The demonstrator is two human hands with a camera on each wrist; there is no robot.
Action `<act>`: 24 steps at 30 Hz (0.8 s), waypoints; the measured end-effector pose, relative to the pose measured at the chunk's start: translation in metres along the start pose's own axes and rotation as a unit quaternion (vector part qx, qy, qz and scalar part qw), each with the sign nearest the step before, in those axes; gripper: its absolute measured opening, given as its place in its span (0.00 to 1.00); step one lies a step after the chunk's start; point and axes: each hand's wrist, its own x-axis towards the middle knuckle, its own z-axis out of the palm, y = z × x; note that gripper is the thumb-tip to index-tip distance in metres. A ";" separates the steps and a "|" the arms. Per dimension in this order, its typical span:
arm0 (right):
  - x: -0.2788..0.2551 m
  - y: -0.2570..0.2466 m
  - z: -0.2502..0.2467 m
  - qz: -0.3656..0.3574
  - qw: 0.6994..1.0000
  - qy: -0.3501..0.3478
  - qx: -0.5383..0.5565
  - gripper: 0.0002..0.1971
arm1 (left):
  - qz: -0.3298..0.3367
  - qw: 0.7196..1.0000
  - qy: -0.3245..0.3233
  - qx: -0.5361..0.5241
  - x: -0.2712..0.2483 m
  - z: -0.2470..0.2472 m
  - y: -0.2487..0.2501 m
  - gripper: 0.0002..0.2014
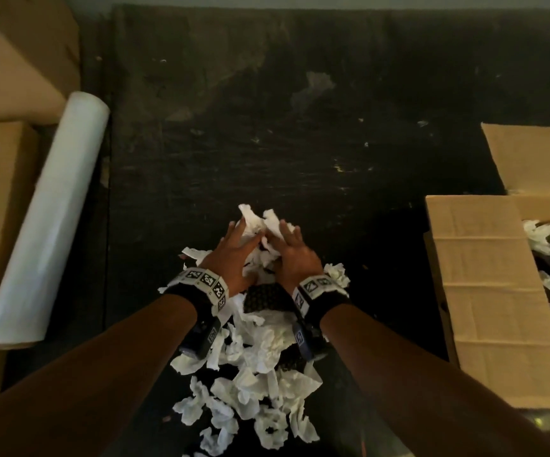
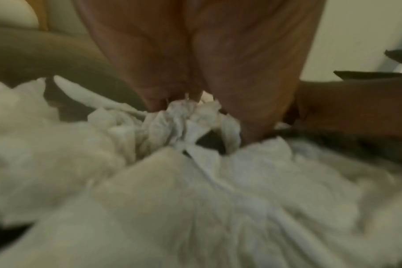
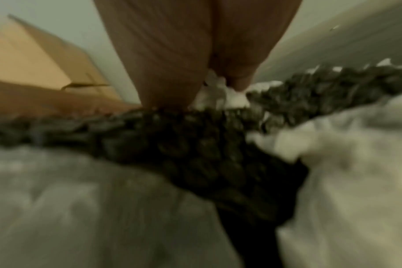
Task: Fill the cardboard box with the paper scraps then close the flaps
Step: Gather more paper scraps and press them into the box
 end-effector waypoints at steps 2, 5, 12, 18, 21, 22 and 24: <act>-0.004 0.000 0.008 -0.029 0.999 0.017 -0.020 0.40 | 0.005 0.999 0.035 -0.020 -0.005 0.005 0.003 0.43; -0.003 -0.002 0.000 -0.029 0.999 0.021 -0.021 0.36 | 0.028 0.995 0.090 -0.043 -0.011 0.005 0.012 0.36; -0.031 -0.013 -0.028 -0.075 0.989 0.126 0.026 0.36 | 0.056 0.980 0.174 -0.083 -0.037 -0.017 0.028 0.37; -0.099 -0.009 0.002 -0.189 0.955 0.224 0.049 0.41 | 0.083 0.968 0.218 -0.091 -0.109 0.001 0.030 0.37; -0.133 -0.006 0.029 -0.211 0.959 0.183 0.055 0.40 | 0.061 0.980 0.164 -0.097 -0.142 0.033 0.024 0.40; -0.142 -0.005 0.037 -0.208 0.966 0.146 0.044 0.40 | 0.053 0.985 0.138 -0.085 -0.151 0.044 0.022 0.42; -0.156 -0.001 0.048 -0.190 0.979 0.069 0.020 0.42 | 0.035 0.993 0.106 -0.050 -0.165 0.060 0.017 0.45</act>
